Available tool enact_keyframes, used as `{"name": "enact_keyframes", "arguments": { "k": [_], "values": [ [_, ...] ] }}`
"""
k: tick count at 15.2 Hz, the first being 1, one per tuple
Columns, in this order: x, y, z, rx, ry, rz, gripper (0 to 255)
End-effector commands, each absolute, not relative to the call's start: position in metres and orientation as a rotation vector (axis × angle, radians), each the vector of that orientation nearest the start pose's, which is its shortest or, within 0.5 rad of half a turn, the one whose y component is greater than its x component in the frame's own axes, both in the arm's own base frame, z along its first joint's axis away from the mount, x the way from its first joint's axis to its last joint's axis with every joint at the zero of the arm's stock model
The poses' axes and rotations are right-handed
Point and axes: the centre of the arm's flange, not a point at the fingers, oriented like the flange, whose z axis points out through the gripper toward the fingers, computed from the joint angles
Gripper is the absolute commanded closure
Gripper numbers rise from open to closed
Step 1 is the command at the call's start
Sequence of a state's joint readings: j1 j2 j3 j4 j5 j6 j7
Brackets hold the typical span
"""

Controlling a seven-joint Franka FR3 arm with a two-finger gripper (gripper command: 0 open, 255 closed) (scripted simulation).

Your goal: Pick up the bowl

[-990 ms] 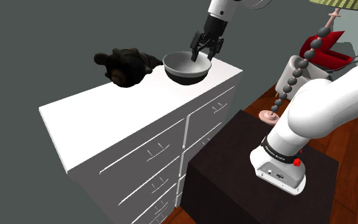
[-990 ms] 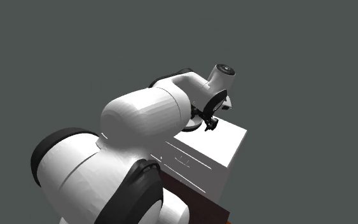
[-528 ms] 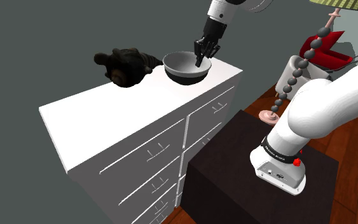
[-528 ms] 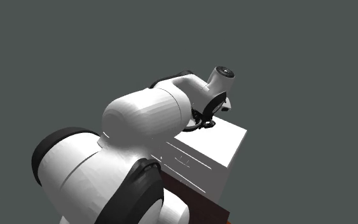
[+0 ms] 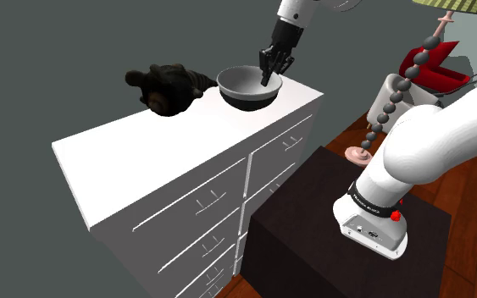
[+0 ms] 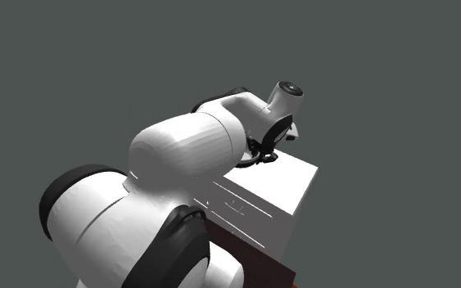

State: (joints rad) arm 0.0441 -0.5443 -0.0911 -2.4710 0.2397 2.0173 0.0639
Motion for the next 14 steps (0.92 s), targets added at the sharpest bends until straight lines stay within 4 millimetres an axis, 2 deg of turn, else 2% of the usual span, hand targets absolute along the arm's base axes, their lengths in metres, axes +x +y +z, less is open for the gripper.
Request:
{"name": "enact_keyframes", "arguments": {
  "k": [1, 12, 14],
  "values": [
    [0.394, -0.007, 0.503, -2.857, 0.279, -0.119, 255],
    [0.394, -0.007, 0.561, -2.857, 0.279, -0.119, 255],
    [0.394, -0.007, 0.562, -2.857, 0.279, -0.119, 255]
  ]
}}
